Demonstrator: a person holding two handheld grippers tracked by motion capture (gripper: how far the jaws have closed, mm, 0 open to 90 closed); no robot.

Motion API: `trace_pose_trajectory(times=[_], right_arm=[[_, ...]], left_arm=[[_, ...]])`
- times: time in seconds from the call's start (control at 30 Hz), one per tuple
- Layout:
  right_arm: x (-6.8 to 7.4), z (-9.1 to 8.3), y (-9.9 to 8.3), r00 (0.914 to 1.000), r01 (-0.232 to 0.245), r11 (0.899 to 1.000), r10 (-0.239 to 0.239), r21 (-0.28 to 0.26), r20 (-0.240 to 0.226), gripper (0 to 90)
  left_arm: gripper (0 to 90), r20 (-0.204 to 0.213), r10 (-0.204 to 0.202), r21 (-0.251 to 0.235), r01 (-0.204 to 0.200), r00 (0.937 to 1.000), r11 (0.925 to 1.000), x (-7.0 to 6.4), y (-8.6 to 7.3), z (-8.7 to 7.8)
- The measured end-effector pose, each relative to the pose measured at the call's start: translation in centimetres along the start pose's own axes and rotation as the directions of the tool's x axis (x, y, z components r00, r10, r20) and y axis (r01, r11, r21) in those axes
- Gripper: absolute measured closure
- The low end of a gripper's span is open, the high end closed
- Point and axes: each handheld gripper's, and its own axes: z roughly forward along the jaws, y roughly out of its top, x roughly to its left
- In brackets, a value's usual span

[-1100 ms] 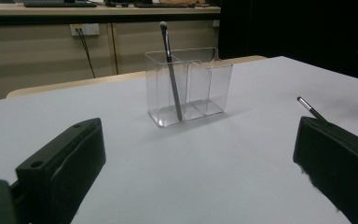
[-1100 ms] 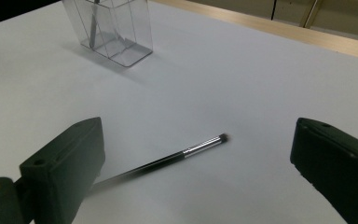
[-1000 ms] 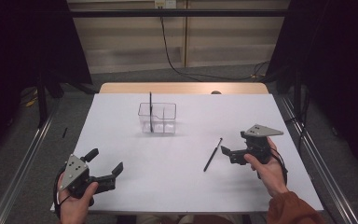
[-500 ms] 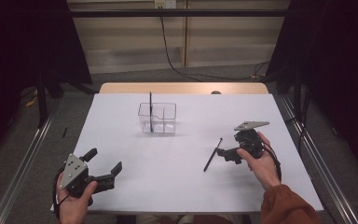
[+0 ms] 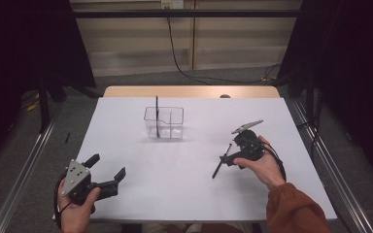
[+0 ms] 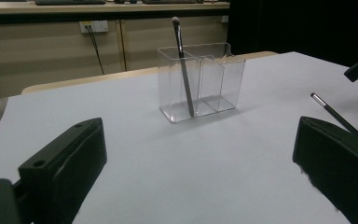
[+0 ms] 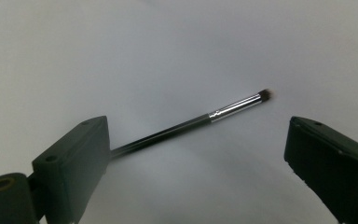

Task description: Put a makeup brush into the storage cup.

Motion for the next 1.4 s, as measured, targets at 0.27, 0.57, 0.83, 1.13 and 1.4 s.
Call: trace_pose_trajectory(times=[0.27, 0.57, 0.83, 1.13, 1.4], right_arm=[[0.3, 0.7, 1.1, 1.0000, 0.005, 0.992, -0.005, 0.126, -0.001, 10.2], [0.2, 1.8, 1.8, 0.9996, -0.026, 0.977, 0.027, 0.210, -0.003, 9.5], [0.4, 2.7, 2.2, 0.9994, -0.035, 0.957, 0.035, 0.287, 0.005, 7.3], [0.8, 3.6, 2.5, 0.9981, -0.061, 0.938, 0.056, 0.342, 0.027, 7.5], [1.2, 4.2, 2.6, 0.9975, -0.070, 0.931, 0.067, 0.359, 0.022, 9.2]], left_arm=[[2.7, 0.000, 0.001, 0.001, -0.001, 1.0000, 1.0000, 0.0, 0.0, 0.0], [2.8, -0.004, 0.003, -0.003, -0.003, 1.0000, 1.0000, 0.0, 0.0, 0.0], [2.8, -0.008, 0.011, 0.005, -0.011, 0.9999, 0.9999, 0.1, 0.0, 0.0], [2.7, -0.003, 0.010, 0.005, -0.010, 0.9999, 0.9999, 0.1, 0.0, 0.0], [2.7, -0.009, 0.008, 0.007, -0.008, 0.9999, 0.9999, 0.2, 0.0, 0.0]])
